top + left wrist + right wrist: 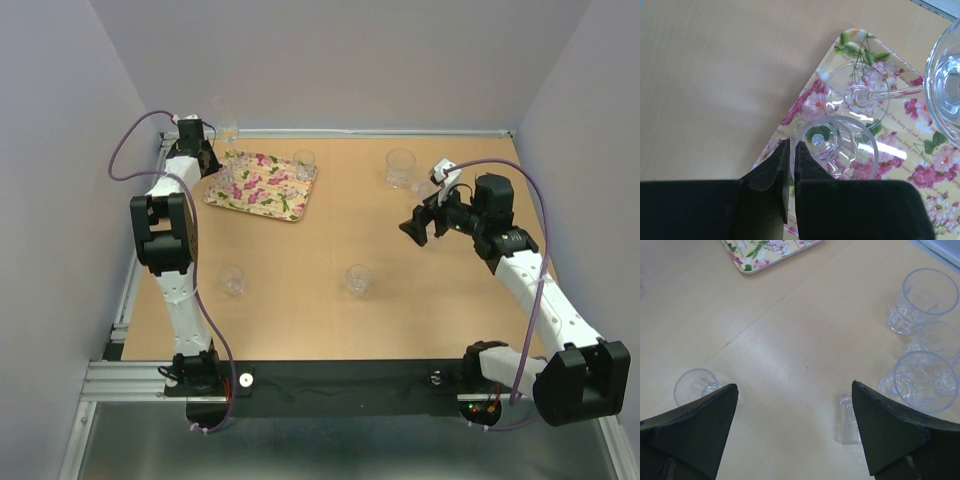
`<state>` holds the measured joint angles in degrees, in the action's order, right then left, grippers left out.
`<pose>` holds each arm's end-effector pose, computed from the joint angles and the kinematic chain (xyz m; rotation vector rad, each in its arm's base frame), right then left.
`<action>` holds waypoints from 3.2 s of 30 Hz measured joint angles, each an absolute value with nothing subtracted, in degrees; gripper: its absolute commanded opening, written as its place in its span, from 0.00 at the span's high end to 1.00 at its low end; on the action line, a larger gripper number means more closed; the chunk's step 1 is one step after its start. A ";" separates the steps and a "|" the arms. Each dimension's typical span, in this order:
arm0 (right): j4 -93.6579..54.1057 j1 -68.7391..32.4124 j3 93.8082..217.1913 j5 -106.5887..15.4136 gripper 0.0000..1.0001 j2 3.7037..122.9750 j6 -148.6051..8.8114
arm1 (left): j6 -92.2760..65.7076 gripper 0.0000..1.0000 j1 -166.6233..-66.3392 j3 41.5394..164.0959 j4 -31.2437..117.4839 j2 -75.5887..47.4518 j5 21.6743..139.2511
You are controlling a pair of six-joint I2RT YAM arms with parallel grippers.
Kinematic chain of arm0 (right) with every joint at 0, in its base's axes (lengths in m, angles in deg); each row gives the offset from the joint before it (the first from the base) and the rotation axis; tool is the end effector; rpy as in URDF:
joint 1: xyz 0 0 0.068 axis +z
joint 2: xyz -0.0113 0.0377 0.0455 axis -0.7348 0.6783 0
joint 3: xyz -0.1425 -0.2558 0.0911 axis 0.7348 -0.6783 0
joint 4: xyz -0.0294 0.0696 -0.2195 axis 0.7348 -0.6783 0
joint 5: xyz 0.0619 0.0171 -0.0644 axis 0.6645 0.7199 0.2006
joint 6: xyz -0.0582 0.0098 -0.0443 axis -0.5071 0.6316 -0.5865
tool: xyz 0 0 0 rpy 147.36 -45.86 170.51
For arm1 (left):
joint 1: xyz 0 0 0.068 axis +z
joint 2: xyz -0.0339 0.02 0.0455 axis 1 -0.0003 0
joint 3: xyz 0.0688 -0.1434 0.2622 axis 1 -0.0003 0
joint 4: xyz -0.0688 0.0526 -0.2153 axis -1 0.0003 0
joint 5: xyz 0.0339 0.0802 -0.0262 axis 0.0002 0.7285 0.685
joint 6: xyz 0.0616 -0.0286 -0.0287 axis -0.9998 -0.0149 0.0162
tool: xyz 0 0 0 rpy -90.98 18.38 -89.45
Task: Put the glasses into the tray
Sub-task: Place the glass into the tray, then grab a glass with a robot arm
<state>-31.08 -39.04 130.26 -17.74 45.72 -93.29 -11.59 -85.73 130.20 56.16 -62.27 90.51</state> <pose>0.2133 0.0671 0.3386 -0.7943 1.7890 0.5233 0.5142 0.0401 0.2525 -0.3499 2.1535 -0.0554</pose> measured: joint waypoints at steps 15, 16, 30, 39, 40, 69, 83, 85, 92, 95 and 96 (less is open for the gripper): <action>-31.10 -39.48 130.26 -17.72 0.00 45.72 -93.27 | -11.30 0.49 -85.73 132.69 56.97 -62.80 91.12; -31.08 -39.50 130.26 -17.72 0.00 45.72 -93.27 | -11.30 0.46 -85.73 132.84 57.04 -62.80 90.90; -31.08 -40.11 130.26 -17.74 0.00 45.63 -93.36 | -12.81 0.37 -85.01 120.60 54.17 -50.19 88.65; -31.08 -40.59 130.26 -18.16 0.00 44.65 -93.49 | -11.00 0.30 -80.77 98.39 45.19 -24.72 83.60; -31.06 -40.59 130.26 -18.18 0.00 44.56 -93.49 | -10.45 0.28 -80.62 96.16 44.47 -22.56 83.03; -30.71 -40.98 130.23 -17.20 0.00 43.40 -93.46 | 13.75 0.01 -78.65 60.98 59.70 26.05 75.01; -30.67 -41.07 129.21 -17.22 0.00 43.34 -93.46 | 17.40 0.02 -78.65 61.00 70.02 21.28 77.04; -30.67 -41.14 129.21 -17.22 0.00 43.34 -93.46 | 17.46 0.02 -78.65 61.00 71.40 19.84 77.72; -30.67 -41.29 129.21 -17.24 0.00 43.27 -93.46 | 18.05 0.14 -79.35 61.54 74.85 16.00 80.84; -30.67 -41.29 129.21 -17.24 0.00 43.25 -93.46 | 18.23 0.19 -80.33 61.54 75.33 14.49 81.52; -30.67 -41.29 129.21 -17.24 0.00 43.23 -93.46 | 18.29 0.20 -80.83 61.54 75.46 13.85 81.68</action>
<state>-30.67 -41.29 129.21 -17.24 43.23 -93.46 18.29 -80.83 61.54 75.46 13.85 81.68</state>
